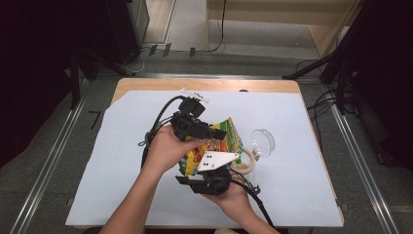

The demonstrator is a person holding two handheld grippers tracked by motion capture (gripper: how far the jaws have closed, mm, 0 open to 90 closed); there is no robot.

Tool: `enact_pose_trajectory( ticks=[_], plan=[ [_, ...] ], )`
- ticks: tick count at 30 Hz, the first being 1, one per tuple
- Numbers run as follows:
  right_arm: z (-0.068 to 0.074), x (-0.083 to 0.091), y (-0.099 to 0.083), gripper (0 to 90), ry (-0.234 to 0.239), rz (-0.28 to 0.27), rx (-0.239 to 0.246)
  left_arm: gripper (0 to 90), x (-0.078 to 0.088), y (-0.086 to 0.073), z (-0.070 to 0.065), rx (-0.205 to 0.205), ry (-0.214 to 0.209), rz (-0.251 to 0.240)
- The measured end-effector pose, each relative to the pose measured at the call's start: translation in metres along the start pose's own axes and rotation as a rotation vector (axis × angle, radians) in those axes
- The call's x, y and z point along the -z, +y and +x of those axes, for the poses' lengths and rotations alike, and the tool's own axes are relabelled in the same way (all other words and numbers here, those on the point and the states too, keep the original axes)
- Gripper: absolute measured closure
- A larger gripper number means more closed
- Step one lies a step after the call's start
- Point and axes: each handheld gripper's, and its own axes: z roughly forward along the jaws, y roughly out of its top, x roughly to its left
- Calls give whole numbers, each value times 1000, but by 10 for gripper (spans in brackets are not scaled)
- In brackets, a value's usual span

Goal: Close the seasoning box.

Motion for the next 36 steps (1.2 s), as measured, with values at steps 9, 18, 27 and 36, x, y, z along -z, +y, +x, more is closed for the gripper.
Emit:
enact_pose_trajectory(
  ticks=[9,18,27,36],
  plan=[
    [1,1,1,718,6,-2,-13,728,0,1,-2,-3,5,3],
    [3,3,1,718,8,2,-21,727,-1,1,-2,1,-4,6],
    [2,3,0,719,6,6,-22,727,-2,1,-1,0,-6,6],
    [2,3,0,719,2,5,-18,726,-2,1,-3,-4,-5,4]
  ],
)
